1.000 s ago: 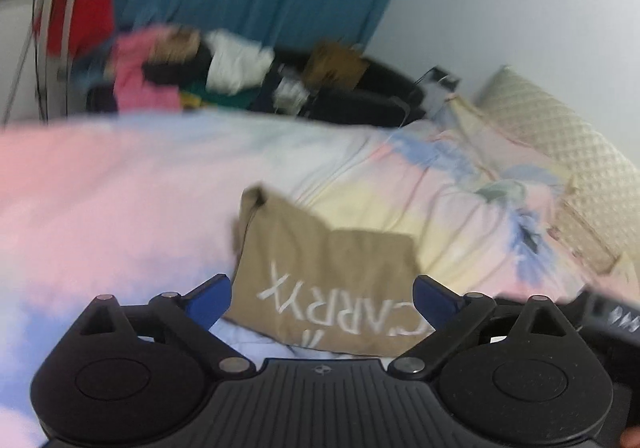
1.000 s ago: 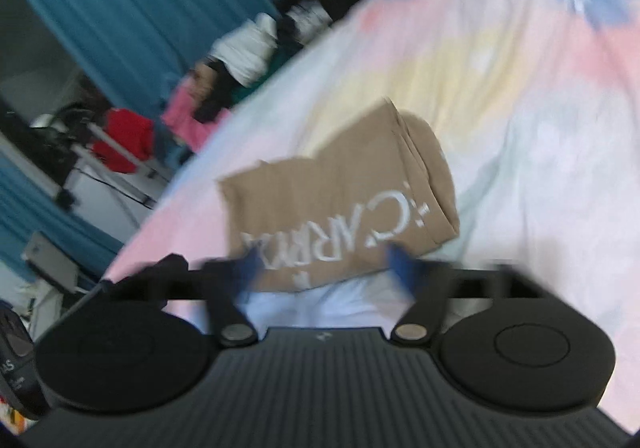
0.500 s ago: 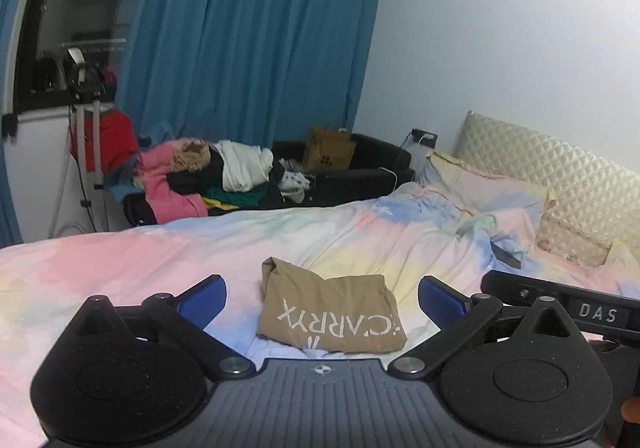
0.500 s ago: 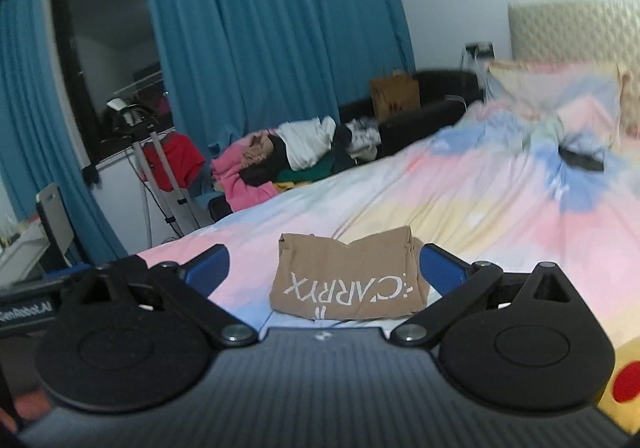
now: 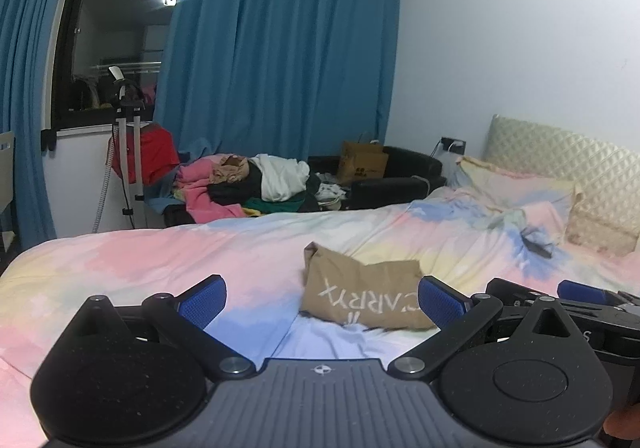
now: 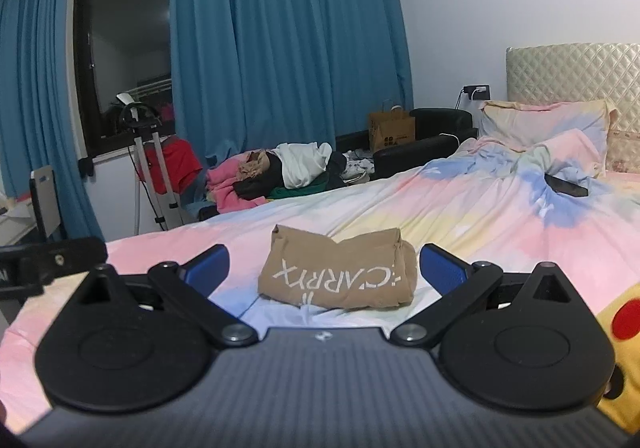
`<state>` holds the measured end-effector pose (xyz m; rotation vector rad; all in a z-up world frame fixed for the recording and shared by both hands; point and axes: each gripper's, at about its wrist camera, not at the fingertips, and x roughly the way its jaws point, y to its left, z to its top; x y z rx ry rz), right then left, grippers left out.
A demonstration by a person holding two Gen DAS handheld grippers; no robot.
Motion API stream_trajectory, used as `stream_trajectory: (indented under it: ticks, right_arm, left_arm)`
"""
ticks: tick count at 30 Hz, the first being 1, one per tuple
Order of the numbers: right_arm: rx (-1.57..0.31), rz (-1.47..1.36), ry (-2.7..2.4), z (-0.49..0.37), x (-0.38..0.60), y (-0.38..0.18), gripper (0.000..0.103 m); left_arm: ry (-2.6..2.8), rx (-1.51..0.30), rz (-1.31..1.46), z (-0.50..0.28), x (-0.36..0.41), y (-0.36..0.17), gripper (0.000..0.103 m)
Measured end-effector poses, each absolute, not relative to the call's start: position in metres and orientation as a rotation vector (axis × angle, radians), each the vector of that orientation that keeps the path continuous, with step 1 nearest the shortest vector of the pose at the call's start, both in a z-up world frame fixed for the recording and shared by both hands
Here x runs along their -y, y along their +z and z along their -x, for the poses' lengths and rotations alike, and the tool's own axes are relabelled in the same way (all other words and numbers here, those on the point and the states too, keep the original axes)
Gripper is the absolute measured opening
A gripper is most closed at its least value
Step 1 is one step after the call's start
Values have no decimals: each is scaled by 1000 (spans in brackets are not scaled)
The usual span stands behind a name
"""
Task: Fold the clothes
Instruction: 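Release the folded T-shirt on the bed and withdraw both grippers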
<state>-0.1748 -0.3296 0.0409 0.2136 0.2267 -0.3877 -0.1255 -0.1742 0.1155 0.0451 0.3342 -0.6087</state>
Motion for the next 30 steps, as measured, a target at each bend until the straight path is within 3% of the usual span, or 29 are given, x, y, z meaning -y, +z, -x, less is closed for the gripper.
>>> stream_trajectory:
  ticks: [10,30]
  right_arm:
    - [-220,-183,-445,164,318,2,103]
    - [-272,-145,-449,155,313,-2,103]
  left_arm:
    - [-601,-350,-63,113,176,76,103]
    - [-567,-368,-78,106,169,68,103]
